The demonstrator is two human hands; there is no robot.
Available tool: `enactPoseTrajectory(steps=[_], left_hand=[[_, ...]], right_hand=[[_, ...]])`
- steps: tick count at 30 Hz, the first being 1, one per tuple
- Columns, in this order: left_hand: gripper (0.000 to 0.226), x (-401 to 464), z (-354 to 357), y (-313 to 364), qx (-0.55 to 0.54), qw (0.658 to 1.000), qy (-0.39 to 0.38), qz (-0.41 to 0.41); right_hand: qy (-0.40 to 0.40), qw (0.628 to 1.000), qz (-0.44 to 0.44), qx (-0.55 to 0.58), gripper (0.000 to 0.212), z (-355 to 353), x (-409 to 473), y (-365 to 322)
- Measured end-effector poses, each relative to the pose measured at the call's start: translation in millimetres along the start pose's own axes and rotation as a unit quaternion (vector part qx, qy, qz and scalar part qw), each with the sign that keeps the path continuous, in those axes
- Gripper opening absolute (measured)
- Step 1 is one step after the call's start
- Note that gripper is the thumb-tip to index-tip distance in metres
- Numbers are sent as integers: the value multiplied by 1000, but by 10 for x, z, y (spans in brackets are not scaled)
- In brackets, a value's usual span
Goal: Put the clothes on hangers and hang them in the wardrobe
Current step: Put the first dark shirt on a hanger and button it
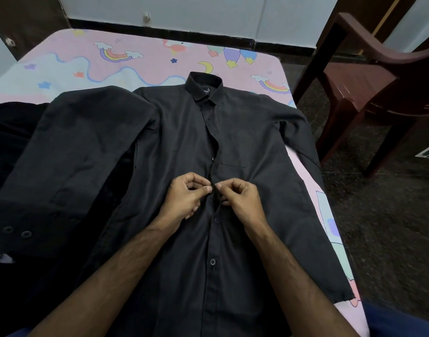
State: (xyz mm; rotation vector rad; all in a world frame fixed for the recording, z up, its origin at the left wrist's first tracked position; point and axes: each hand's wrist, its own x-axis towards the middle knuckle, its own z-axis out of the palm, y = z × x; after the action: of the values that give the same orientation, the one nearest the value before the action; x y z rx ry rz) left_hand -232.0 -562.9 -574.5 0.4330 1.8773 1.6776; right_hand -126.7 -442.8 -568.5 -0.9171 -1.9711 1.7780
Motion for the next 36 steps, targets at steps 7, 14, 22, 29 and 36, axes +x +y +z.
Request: enactPoseTrajectory(steps=[7, 14, 22, 29, 36], left_hand=[[14, -8, 13, 34, 7, 1000, 8, 4], [19, -14, 59, 8, 4, 999, 45, 14], [27, -7, 58, 16, -5, 999, 33, 1], [21, 6, 79, 12, 37, 999, 38, 3], [12, -14, 71, 62, 144, 989, 9, 41]], right_hand=[[15, 998, -14, -60, 13, 35, 11, 56], [20, 995, -10, -96, 11, 38, -3, 32], [-12, 995, 32, -91, 7, 18, 70, -41], [-38, 996, 78, -6, 7, -170, 455, -507], [-4, 893, -31, -450, 48, 246, 741, -603]])
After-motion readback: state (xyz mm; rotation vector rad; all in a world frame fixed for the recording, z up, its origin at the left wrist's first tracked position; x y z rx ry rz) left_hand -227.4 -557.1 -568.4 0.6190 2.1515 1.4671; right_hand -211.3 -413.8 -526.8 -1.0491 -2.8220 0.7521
